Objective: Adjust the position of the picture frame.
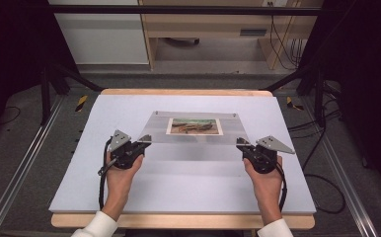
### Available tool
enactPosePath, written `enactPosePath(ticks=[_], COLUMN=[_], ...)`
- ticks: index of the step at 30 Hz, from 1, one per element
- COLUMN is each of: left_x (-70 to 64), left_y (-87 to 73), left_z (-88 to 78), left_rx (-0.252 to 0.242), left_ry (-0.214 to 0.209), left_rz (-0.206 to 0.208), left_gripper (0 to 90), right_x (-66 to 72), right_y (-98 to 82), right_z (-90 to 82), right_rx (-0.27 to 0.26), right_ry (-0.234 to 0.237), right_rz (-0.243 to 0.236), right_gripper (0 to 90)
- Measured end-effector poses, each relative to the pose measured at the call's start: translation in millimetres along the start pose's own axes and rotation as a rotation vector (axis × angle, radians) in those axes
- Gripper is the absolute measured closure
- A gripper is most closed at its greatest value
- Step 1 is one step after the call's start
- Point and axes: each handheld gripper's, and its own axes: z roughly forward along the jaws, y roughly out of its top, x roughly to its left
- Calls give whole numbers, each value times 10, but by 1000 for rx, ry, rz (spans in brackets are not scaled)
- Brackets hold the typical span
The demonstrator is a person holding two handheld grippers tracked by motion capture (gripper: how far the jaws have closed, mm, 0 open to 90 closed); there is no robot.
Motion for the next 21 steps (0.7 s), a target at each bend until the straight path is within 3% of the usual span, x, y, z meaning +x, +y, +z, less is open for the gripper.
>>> enactPosePath(ticks=[6,12,21], left_x=[40,-27,-40], left_y=[-129,-170,-265], left_z=[75,45,44], left_rx=[25,54,97], left_ry=[-9,-9,-8], left_rz=[-18,-9,-5], left_gripper=[837,836,839], right_x=[-70,-108,-106], right_y=[-102,-166,-280], right_z=[89,97,97], right_rx=[52,64,135], right_ry=[-1,-2,4], right_rz=[8,24,22], right_gripper=[846,848,848])
